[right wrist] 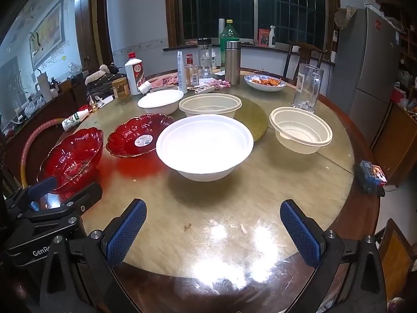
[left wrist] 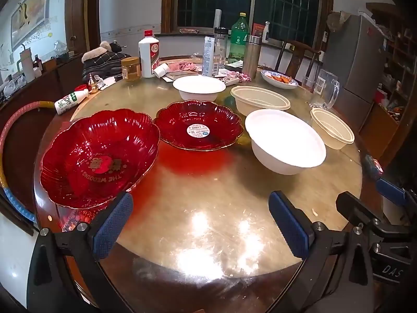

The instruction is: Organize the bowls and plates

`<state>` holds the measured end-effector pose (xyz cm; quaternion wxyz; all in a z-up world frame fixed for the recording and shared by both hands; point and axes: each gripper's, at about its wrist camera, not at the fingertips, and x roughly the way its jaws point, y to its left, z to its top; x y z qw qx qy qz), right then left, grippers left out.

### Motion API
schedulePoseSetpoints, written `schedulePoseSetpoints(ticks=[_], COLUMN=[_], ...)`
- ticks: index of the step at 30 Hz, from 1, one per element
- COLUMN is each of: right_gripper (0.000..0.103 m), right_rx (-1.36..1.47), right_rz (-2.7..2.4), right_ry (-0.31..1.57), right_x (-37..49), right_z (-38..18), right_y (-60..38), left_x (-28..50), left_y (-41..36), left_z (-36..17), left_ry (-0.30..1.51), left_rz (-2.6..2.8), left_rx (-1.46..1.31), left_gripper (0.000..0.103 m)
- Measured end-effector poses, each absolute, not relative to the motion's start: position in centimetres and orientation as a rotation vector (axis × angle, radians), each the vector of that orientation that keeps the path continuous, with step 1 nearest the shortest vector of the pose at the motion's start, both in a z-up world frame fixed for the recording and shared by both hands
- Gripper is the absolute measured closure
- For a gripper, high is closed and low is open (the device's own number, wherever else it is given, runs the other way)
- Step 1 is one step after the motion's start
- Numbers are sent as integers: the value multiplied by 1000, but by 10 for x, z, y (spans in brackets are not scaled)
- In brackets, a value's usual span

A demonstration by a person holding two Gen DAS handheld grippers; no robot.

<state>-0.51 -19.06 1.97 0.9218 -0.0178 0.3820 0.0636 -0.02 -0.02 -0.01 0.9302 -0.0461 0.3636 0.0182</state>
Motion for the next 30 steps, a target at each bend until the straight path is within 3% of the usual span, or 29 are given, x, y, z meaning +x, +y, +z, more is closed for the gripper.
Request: schedulePoseSetpoints(ticks=[30], right_gripper=[0], right_rx=[-33], right_rz=[125], right_ry=[777], right_x=[-7], right_z=[22], right_y=[-192], left_x=[-4], left_y=[-5], left_z=[5], left_ry=[733], left_rz=[16], left_rx=[-93], left_gripper=[0])
